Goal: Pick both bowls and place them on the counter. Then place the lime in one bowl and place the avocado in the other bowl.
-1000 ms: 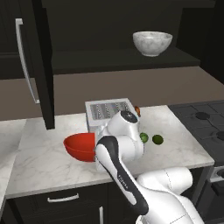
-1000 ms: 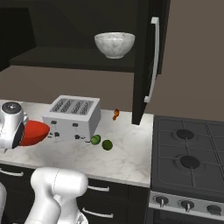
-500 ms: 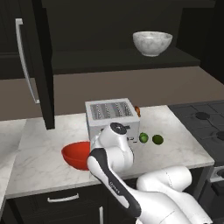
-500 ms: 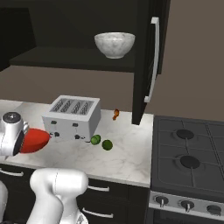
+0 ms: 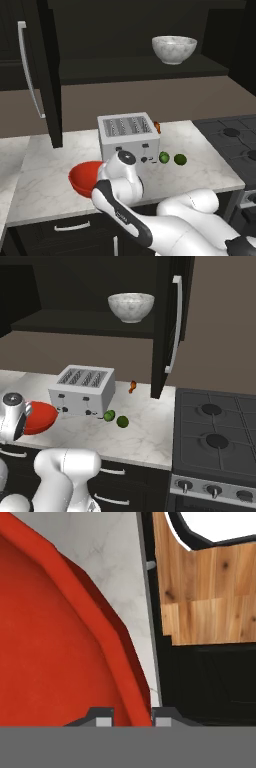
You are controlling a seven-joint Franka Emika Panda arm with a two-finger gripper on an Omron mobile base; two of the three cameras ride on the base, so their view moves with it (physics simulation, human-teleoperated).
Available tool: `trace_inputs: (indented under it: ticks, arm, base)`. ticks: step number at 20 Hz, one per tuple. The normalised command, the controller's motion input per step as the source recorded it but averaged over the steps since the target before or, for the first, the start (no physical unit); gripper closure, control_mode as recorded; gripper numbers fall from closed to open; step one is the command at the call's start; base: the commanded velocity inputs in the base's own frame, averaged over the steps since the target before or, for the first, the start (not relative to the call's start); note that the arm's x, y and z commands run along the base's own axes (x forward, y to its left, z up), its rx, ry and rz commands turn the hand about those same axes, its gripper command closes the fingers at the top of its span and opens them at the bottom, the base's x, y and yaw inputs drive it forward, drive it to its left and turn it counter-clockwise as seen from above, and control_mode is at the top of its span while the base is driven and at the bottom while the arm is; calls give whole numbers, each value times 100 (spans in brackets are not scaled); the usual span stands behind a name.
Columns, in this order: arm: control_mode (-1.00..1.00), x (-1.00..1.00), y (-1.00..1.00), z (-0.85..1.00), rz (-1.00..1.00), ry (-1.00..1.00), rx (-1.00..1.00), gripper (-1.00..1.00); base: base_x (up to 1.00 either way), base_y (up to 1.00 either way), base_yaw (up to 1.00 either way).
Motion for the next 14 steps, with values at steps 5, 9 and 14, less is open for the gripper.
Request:
trace_inputs:
  ticks: [5, 9, 14]
  arm:
    - [-100, 17, 12, -27, -1, 0, 0, 100]
    - [-100, 14, 3, -13, 0, 3, 0, 100]
    - [-100, 10, 0, -2, 0, 3, 0, -100]
  base:
    - [0, 0, 0]
    - [0, 0, 0]
    - [0, 0, 0]
